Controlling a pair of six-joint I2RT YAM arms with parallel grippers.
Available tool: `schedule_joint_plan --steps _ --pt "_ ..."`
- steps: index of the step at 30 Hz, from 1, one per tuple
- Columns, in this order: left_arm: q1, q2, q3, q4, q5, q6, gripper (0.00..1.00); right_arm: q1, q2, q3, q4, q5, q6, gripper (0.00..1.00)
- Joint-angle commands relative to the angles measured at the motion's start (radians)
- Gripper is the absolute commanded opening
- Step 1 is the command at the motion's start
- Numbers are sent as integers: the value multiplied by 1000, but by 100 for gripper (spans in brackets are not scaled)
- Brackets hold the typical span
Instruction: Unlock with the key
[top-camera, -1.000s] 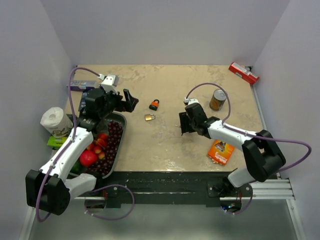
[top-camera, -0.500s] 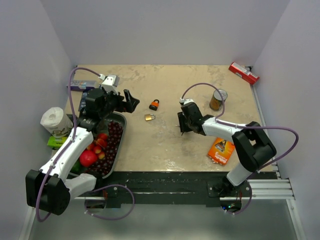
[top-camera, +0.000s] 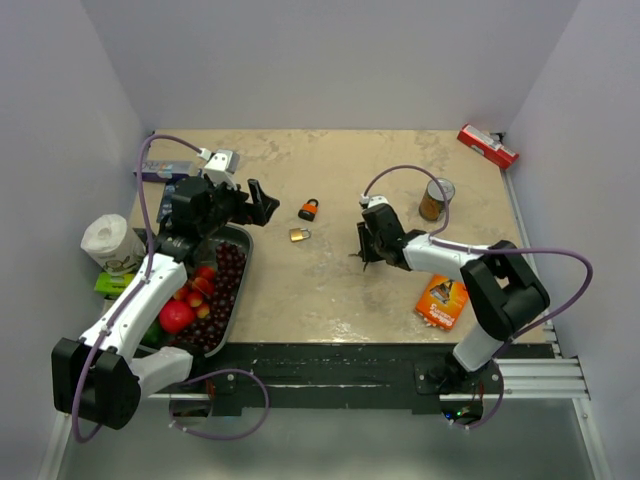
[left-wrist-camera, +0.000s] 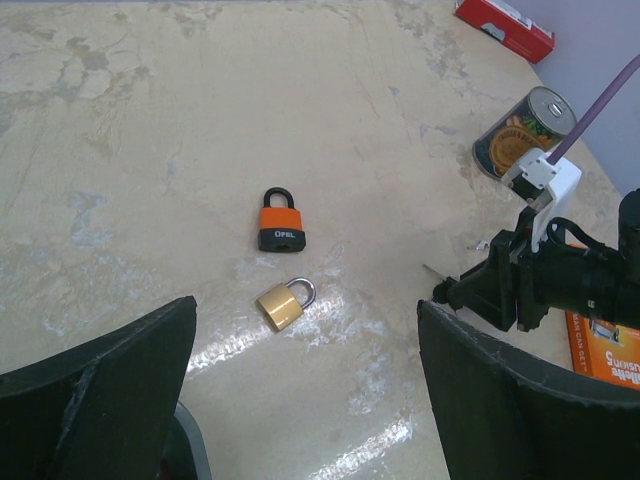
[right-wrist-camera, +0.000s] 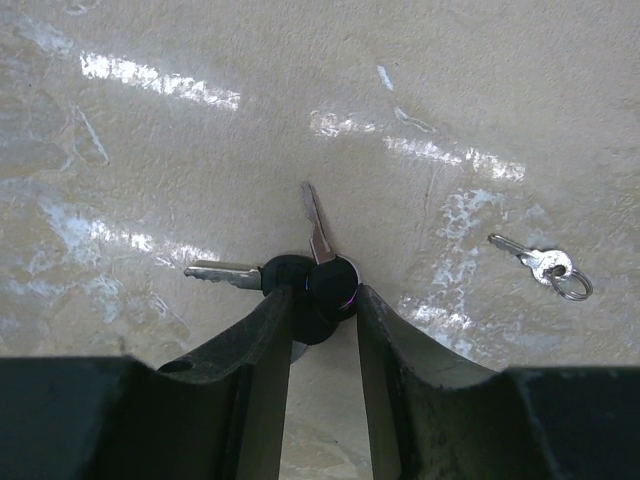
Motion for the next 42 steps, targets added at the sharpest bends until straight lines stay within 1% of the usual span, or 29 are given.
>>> schedule_joint_plan --steps 1,3,6,7,8,14,15,22,23,26,27,28,30,36,37,39,42 --pt "0 2 16 23 6 -3 95 -13 16 -1 44 28 8 34" --pt "0 3 18 23 6 -1 95 -14 22 -1 50 21 4 31" --pt "0 3 16 23 9 -6 95 -17 45 14 41 10 4 24" --pt "-2 3 16 25 15 -7 95 -17 48 17 37 6 4 20" --pt "-2 2 15 25 19 -10 95 -17 50 20 34 2 6 17" --pt "-3 10 12 31 31 -7 95 -17 16 1 44 -22 11 1" --pt "-5 11 10 36 35 -6 95 -16 5 -2 47 -28 11 0" --pt "-14 17 1 73 118 -1 95 -17 -94 -21 53 -77 11 0" --pt "-15 16 1 80 130 0 95 -17 -128 -33 55 -82 12 0" --pt "-23 16 -11 120 202 5 95 -16 -191 -73 102 -113 12 0" --pt "-26 16 -19 146 224 5 94 -16 -234 -82 125 -120 11 0" --pt "-29 17 -22 161 273 2 95 -17 -251 -91 138 -155 5 0" --pt "-40 25 -33 204 324 -3 94 -17 -300 -113 171 -194 -2 0" --pt "-72 66 -53 319 547 -58 94 -14 -392 -180 316 -413 3 0" --pt "-78 72 -56 335 566 -68 95 -16 -401 -199 337 -466 23 0" --pt "-92 92 -68 384 609 -104 95 -14 -424 -220 420 -524 52 0" --pt "-109 120 -76 412 618 -133 95 -4 -467 -256 517 -594 109 0"
